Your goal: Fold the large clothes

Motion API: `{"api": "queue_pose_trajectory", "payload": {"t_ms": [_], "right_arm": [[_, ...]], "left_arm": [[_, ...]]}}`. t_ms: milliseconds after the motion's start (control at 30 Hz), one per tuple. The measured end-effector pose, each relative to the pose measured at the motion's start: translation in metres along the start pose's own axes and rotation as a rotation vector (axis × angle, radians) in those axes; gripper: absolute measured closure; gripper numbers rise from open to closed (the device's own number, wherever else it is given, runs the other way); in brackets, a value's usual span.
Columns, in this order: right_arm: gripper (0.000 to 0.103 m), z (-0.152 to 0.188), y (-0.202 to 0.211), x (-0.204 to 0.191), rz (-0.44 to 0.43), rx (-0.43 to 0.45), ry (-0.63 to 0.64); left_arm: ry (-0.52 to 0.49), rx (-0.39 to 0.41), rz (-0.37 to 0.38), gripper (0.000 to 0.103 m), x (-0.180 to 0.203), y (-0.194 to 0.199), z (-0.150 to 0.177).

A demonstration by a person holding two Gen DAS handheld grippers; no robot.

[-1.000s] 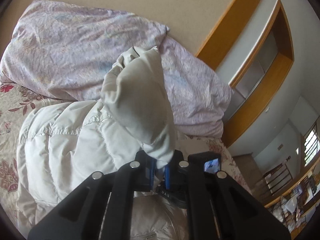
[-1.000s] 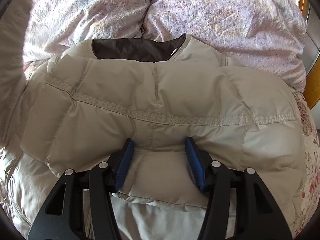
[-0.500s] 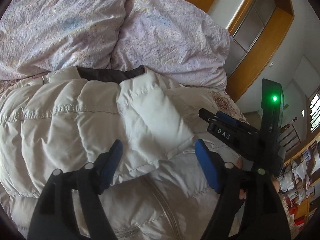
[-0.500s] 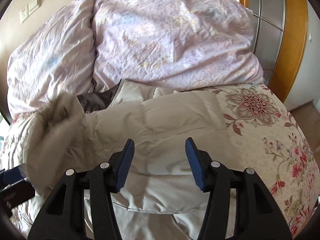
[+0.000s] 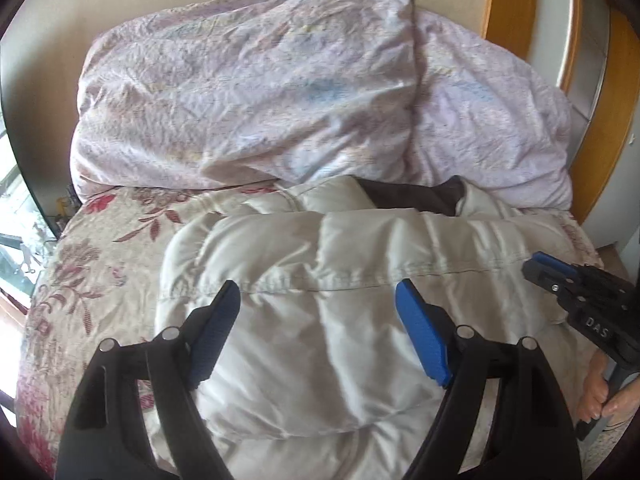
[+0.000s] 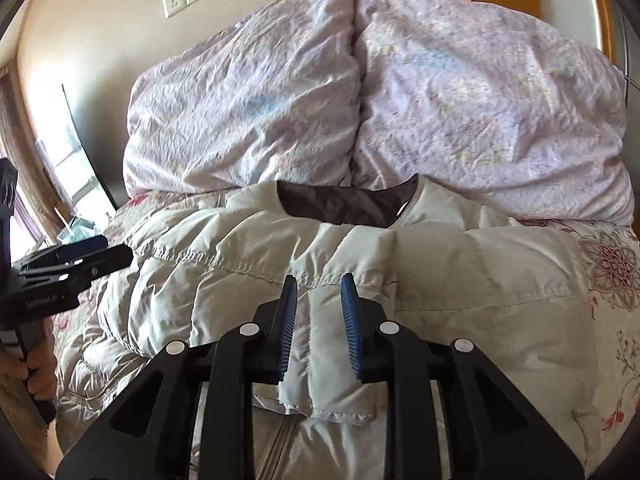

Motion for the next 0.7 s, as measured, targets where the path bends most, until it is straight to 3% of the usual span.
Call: {"api": "queue_pose_trajectory", "payload": {"t_ms": [133,233,700], "right_arm": [[0.081,0.016,-0.025,0.003,0.057,-0.087,0.026],[0.082,0.030,-0.039,0.014,0.062,-0.138,-0.011],[0.084,0.044,-0.053,0.028,0.002,-0.136,-0.100]], "left_arm": [[-0.039,-0.045,-0.071,0.023,-0.017,-0.018,0.013],[-0.047,-0.081,-0.081,0.023,-0.023,-0.032,0.023],[-0.032,-0.138,-0.083,0.014,-0.032,-0.070,0.049]]}}
Point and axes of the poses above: each gripper's, at about its wrist camera, not at the fingertips, and y roughly against the way its jaws point, x to its right, z to its underside, the point moved 4 cm from there along -y, roughly the way its jaws point, and after that the axes turned 14 degrees about x, right-handed, at the moved point
